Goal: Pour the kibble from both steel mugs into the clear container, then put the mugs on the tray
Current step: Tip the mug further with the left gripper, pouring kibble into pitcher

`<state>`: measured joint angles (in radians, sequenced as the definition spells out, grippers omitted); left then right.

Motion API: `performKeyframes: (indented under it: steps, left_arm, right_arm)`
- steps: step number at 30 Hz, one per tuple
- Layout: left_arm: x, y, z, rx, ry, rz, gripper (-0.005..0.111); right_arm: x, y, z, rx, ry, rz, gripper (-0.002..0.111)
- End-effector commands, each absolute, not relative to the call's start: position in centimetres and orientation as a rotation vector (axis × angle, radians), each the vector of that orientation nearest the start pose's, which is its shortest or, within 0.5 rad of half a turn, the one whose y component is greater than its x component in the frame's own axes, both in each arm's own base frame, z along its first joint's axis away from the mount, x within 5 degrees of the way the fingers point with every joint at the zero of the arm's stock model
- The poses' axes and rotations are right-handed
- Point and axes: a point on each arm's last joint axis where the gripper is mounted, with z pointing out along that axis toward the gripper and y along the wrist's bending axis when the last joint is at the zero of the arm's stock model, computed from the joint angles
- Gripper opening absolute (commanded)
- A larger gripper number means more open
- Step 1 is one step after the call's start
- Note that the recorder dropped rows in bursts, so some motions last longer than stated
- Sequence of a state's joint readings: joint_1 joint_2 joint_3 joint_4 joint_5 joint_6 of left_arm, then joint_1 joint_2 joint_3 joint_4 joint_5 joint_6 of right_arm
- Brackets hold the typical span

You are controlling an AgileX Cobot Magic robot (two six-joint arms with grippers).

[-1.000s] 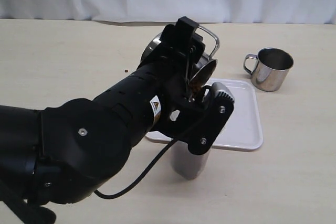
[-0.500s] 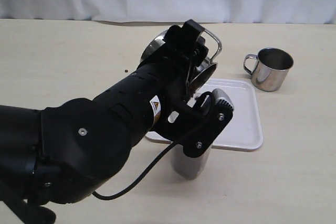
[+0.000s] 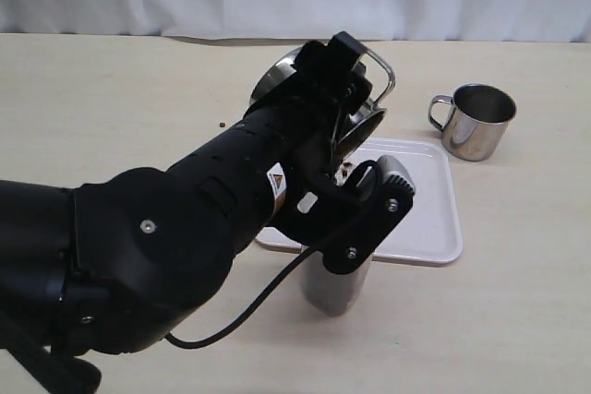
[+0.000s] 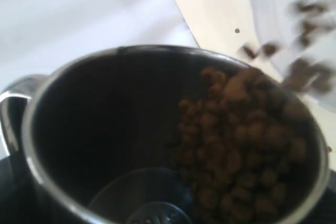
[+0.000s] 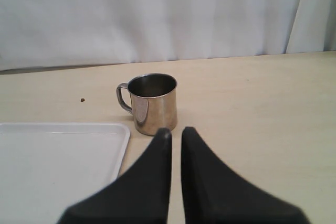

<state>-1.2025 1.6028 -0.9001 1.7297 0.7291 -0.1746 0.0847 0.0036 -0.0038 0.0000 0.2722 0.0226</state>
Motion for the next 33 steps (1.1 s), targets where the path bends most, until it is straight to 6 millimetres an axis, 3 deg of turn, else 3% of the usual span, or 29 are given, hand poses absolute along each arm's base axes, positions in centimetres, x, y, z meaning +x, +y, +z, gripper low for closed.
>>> performKeyframes:
  steps: [1, 33]
  left_arm:
    - [17.23, -28.83, 25.62, 1.882, 0.743, 0.987, 0.000]
    - [17.10, -29.05, 25.56, 2.030, 0.472, 1.126, 0.000]
  right_arm:
    - [5.47, 0.46, 18.83, -0.061, 1.758, 0.071, 0.005]
    - [5.47, 0.46, 18.83, -0.061, 1.758, 0.071, 0.005]
